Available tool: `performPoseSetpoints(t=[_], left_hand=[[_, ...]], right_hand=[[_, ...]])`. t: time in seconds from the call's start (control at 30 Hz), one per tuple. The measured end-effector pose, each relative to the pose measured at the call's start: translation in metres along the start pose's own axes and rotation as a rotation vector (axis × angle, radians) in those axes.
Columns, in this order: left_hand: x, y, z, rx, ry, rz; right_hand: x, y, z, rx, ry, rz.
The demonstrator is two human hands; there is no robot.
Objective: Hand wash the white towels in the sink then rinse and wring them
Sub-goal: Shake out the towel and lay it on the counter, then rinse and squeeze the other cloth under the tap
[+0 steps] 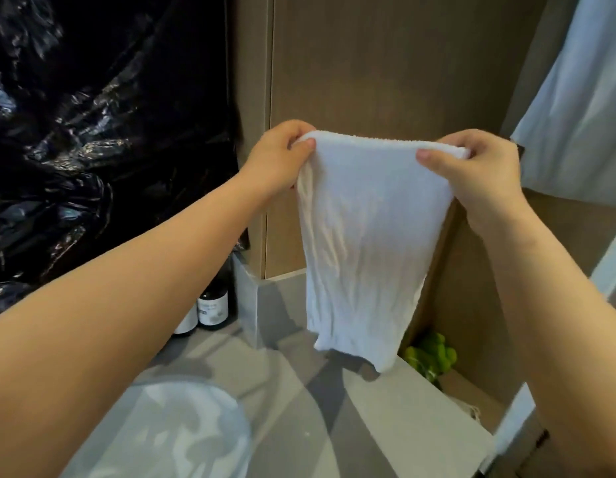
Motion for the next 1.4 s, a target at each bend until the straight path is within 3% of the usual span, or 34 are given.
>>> performPoseSetpoints(t=[0.13,0.3,0.43,0.5,0.63,0.9,0.97,1.03,1.1,1.2,1.27,1.4], left_hand=[[-0.001,-0.018,0.029,0.02,-0.073,0.074],[-0.009,-0.076,0.077,-0.181,-0.349,0.097],[-0.003,-0.12,0.11,-0.353,-0.578,-0.032],[0.003,-0.136,0.122,-0.39,-0.654,-0.111],[0.019,-0.157,0.127,-0.446,-0.682,-0.188],[0.092,-0.178,0.058,-0.421,-0.413,-0.207],[0.116,-0.202,0.045,-0.528,-0.441,-0.238],[0.13,-0.228,0.05,-0.699,-0.481,-0.398],[0.136,-0.248,0.067,-0.874,-0.49,-0.558],[0.145,-0.255,0.083,-0.977,-0.491,-0.633],[0.151,-0.249,0.084,-1.019,-0.466,-0.524],[0.148,-0.239,0.078,-1.176,-0.33,-0.036]], right_hand=[[-0.019,-0.008,0.026,0.007,-0.139,-0.064],[-0.027,0.0,0.086,0.123,-0.572,-0.062],[-0.021,0.016,0.136,0.301,-0.946,-0.114],[-0.017,0.027,0.157,0.399,-1.04,-0.128],[-0.009,0.058,0.184,0.55,-0.961,-0.108],[0.024,0.152,0.167,0.571,-0.367,0.045],[0.037,0.181,0.171,0.622,-0.386,0.21],[0.047,0.202,0.187,0.758,-0.54,0.354],[0.055,0.211,0.205,0.855,-0.667,0.351],[0.065,0.214,0.221,0.867,-0.699,0.255],[0.07,0.218,0.221,0.867,-0.662,0.182],[0.077,0.225,0.196,0.802,-0.551,0.051]])
Point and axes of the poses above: each hand's wrist, its own z-axis away from the middle knuckle, its own x-axis out of the palm, y = z × x, the point moved 1 cm from there along -z, towards the middle knuckle, and after that the axes turned 13 degrees about -x, right-handed, at the moved point
